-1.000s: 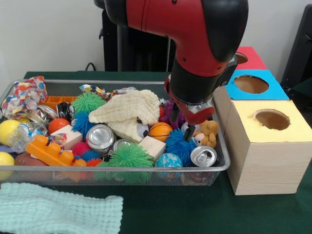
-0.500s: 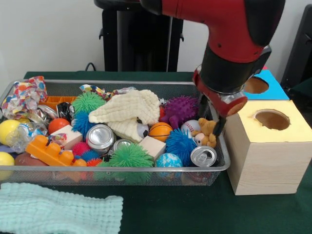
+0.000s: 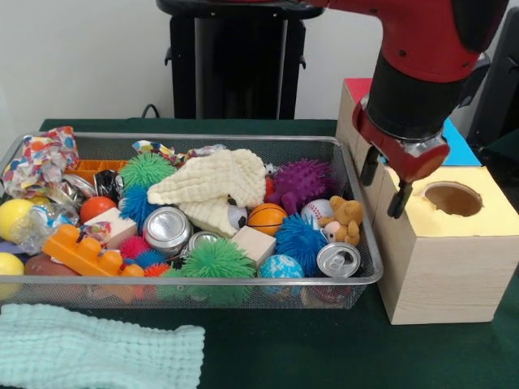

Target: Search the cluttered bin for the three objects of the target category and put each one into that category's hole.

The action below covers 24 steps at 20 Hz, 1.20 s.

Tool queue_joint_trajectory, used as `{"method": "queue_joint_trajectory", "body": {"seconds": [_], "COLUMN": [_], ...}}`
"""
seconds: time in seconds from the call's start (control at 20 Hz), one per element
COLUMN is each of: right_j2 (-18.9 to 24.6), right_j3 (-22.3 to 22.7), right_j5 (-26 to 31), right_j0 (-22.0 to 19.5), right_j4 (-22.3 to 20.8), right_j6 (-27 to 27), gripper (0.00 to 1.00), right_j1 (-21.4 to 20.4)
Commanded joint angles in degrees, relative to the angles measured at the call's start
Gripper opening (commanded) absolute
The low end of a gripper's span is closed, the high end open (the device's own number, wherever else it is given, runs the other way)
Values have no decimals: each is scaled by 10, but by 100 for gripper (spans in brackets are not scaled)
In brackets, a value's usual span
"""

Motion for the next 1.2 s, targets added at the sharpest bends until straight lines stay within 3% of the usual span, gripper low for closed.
{"method": "queue_joint_trajectory", "body": {"seconds": [0.05, 0.55, 1.2], "right_j2": [22, 18, 11], "right_j3": [65, 76, 189], "right_j5": [-98, -114, -133], "right_j0": [-21, -17, 4], "right_j4": [22, 28, 24], "right_j6": [147, 138, 124], "gripper": [100, 100, 100], "right_j1": [61, 67, -1]}}
